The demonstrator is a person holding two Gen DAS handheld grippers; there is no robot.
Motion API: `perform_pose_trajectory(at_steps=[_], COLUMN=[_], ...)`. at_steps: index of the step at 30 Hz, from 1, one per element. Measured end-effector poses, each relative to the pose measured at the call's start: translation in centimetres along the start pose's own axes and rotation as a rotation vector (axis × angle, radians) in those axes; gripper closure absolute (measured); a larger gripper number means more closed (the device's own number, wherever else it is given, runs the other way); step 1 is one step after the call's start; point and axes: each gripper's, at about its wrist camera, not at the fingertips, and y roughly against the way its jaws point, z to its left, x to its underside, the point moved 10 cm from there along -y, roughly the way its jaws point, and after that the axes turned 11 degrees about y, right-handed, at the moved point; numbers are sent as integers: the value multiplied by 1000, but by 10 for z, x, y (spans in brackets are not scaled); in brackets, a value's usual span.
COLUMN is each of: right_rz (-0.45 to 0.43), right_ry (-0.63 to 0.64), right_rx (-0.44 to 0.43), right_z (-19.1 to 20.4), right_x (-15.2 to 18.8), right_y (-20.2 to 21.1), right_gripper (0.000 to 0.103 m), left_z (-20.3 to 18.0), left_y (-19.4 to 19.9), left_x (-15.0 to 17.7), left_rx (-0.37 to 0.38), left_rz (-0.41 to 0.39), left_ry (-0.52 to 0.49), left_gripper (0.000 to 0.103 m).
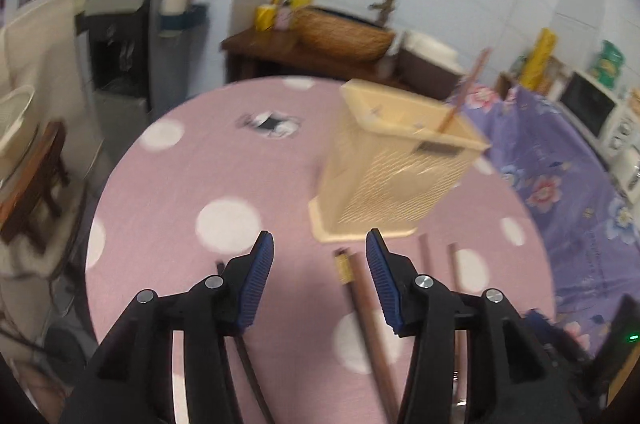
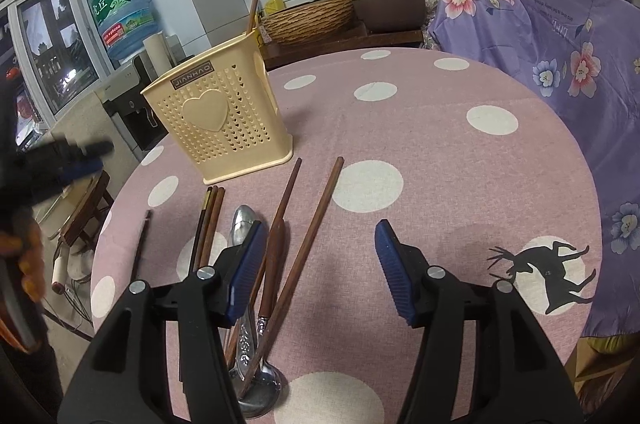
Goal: Organize utensils
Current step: 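Grasp another black gold-tipped chopstick with the left tool, then lift the chopstick into the holder and open the left tool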
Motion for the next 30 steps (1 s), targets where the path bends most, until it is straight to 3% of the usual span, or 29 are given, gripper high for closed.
perform_pose_trajectory(at_steps=[4, 6, 8, 9, 10, 11, 13, 18, 23, 27, 30], right_rz=[9, 14, 19, 24, 30, 33, 35, 46, 56, 56, 53], right_ry=[1, 4, 8, 10, 15, 27, 45, 24, 16, 23, 17], right_rx=[4, 2, -3, -5, -10, -12, 0, 1, 5, 4, 7], right_z=[0, 2, 5, 6, 9, 11, 14, 13, 13, 13, 11], right_x=[2, 3, 5, 6, 7, 7, 7, 10, 12, 12, 12], right_y=[-2, -4, -5, -6, -7, -8, -8, -11, -13, -11, -10], right_gripper=[46, 46, 46, 46, 46, 46, 46, 46, 46, 46, 46], left_z=[58, 86, 125, 137, 141, 141, 137, 133, 110, 106, 104], left_y=[-21, -20, -23, -30, -31, -27, -31, -28, -36, -40, -41], left_x=[18, 20, 19, 27, 30, 27, 33, 36, 44, 43, 42], left_rx=[-200, -324, -441, -426, -382, -392, -387, -390, -400, -423, -391], left_rz=[18, -34, -85, -30, -28, -52, -7, -1, 11, -3, 12], left_ry=[2, -35, 16, 70, 97, 75, 39, 37, -37, -70, -51], left_gripper=[56, 55, 54, 56, 57, 58, 60, 68, 93, 94, 95])
